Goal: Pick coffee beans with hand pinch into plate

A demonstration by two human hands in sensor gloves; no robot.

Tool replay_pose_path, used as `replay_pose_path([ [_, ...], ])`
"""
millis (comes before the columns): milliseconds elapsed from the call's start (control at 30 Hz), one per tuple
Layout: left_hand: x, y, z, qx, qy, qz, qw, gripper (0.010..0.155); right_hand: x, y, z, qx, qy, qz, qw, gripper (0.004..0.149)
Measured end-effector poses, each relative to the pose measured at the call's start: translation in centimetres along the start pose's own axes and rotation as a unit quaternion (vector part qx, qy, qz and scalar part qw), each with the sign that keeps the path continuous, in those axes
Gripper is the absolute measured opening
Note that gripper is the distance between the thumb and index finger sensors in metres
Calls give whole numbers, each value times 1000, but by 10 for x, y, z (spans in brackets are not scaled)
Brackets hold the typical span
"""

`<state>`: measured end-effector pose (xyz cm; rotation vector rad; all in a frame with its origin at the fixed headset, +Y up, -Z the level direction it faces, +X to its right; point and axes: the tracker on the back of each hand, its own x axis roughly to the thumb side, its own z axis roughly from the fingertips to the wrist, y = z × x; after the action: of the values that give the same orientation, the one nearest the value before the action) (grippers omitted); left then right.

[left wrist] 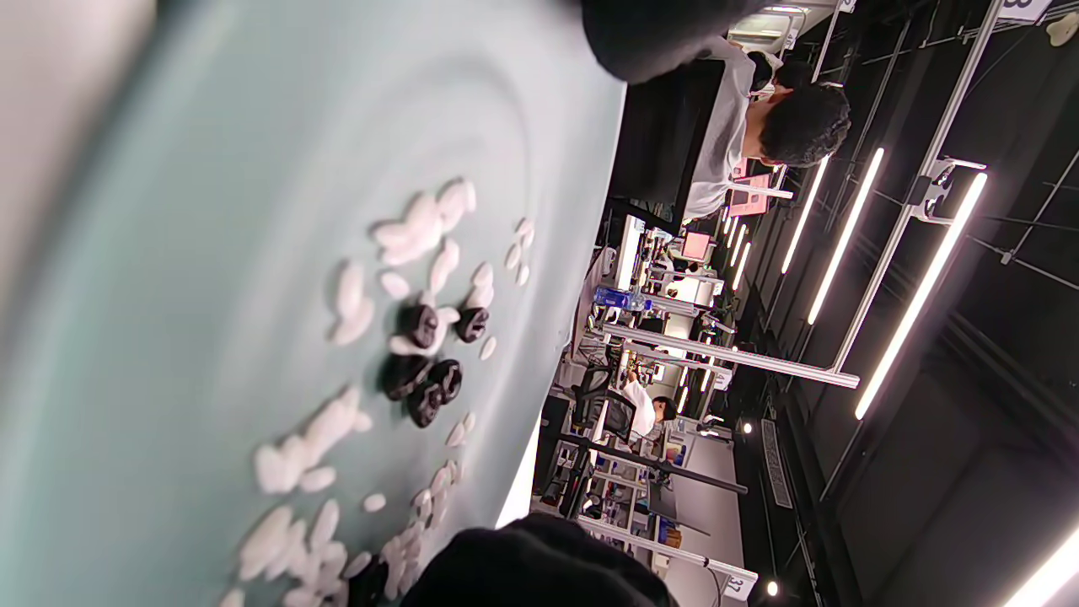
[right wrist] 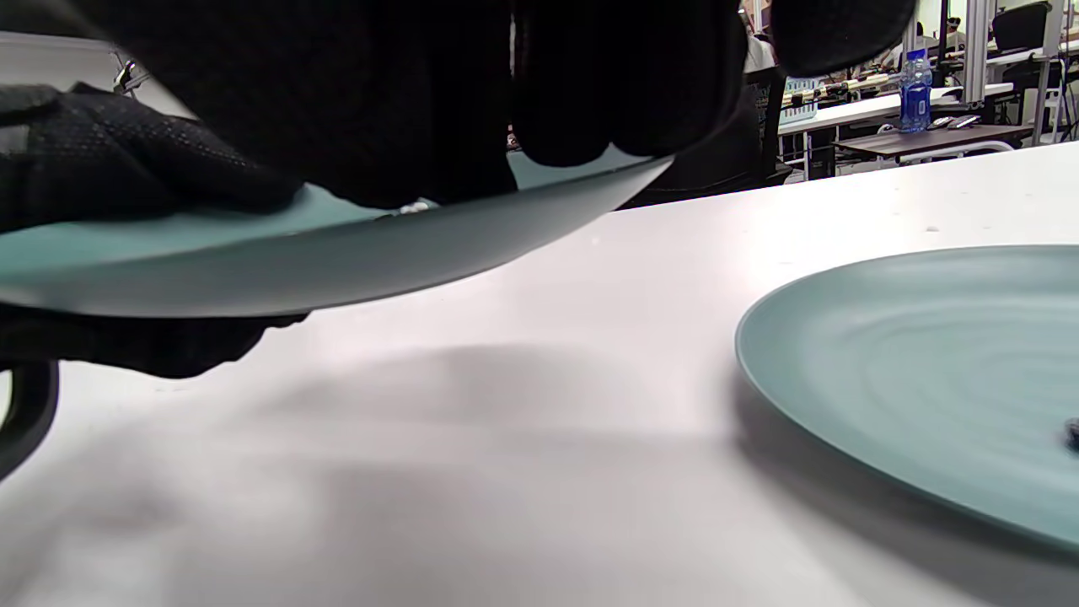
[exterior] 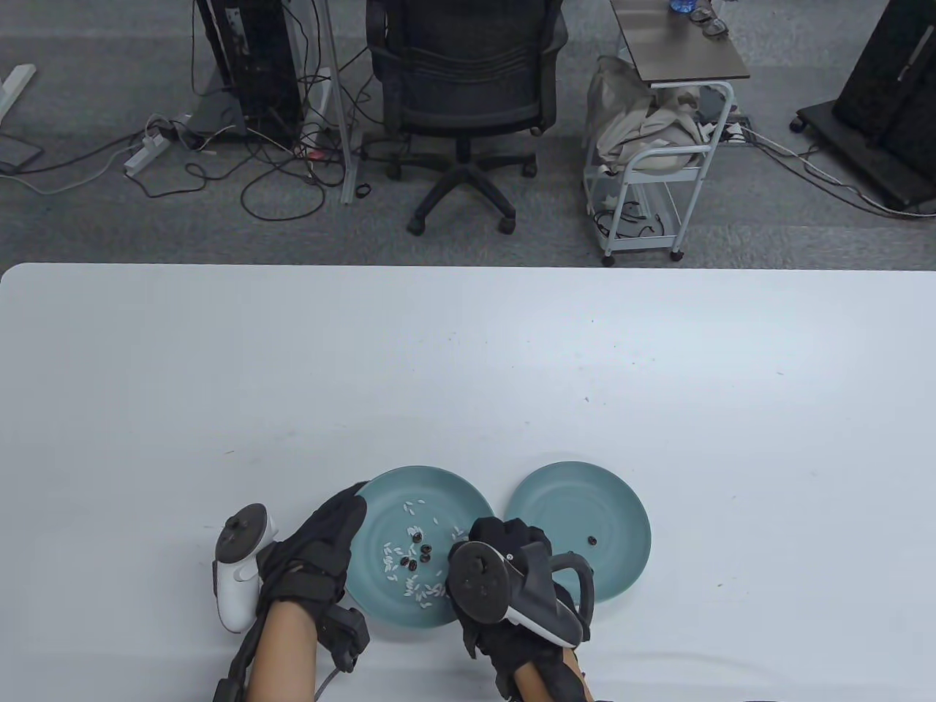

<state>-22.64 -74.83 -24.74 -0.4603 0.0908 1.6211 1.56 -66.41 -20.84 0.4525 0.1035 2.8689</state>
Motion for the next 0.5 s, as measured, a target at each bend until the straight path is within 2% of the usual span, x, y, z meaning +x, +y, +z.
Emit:
replay_pose_path([
  [500,-3,0,-1,-16,7,17,1000,53,9,7,-3,-5,3,45,999,36],
])
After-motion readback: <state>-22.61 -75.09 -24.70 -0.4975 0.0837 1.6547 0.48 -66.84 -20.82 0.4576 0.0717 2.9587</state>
